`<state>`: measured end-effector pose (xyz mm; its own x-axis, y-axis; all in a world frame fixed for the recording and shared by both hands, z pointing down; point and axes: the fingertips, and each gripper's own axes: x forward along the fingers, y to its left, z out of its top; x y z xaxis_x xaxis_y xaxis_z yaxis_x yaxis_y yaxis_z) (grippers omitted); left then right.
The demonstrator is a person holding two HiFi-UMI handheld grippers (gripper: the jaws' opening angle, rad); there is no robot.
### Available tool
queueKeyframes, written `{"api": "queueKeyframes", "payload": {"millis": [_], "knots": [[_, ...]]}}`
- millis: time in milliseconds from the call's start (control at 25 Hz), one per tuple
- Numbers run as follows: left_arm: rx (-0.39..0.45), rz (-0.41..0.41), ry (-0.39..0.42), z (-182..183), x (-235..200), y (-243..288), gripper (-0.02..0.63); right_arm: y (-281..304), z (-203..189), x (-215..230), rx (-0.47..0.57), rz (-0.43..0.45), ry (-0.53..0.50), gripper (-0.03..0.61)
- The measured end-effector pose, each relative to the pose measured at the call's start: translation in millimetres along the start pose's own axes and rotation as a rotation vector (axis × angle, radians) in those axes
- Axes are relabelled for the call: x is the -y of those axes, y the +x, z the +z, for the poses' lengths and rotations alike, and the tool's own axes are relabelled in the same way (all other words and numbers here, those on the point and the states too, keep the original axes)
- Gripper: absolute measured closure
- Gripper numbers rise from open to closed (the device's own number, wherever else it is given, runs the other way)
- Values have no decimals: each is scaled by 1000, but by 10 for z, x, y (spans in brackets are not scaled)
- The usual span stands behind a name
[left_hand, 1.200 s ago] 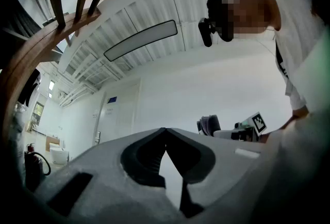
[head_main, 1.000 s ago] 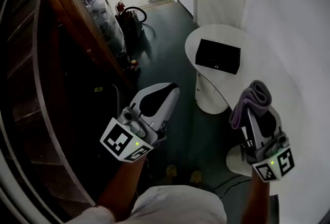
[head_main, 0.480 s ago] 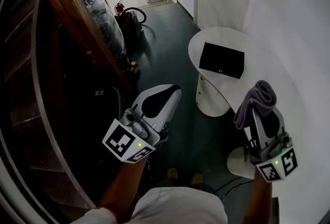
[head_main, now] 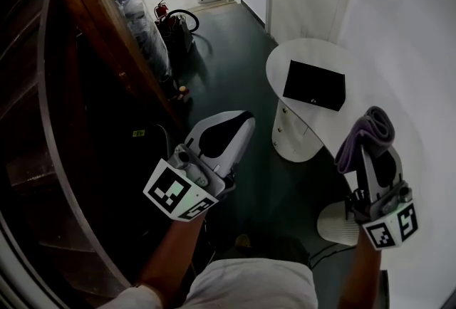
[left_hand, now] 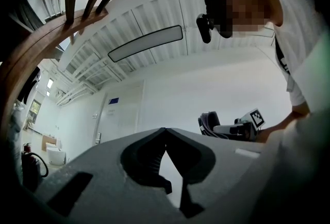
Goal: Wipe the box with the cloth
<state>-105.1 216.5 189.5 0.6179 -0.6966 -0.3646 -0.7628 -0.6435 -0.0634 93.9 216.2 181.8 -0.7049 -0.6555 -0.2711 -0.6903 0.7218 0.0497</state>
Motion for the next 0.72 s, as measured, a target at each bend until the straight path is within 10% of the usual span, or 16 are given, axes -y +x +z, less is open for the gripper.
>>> {"api": "queueKeyframes", "payload": {"millis": [720], "knots": [[-50, -5, 1, -518, -709, 824, 598, 609, -279, 933, 11, -26, -2, 469]]}}
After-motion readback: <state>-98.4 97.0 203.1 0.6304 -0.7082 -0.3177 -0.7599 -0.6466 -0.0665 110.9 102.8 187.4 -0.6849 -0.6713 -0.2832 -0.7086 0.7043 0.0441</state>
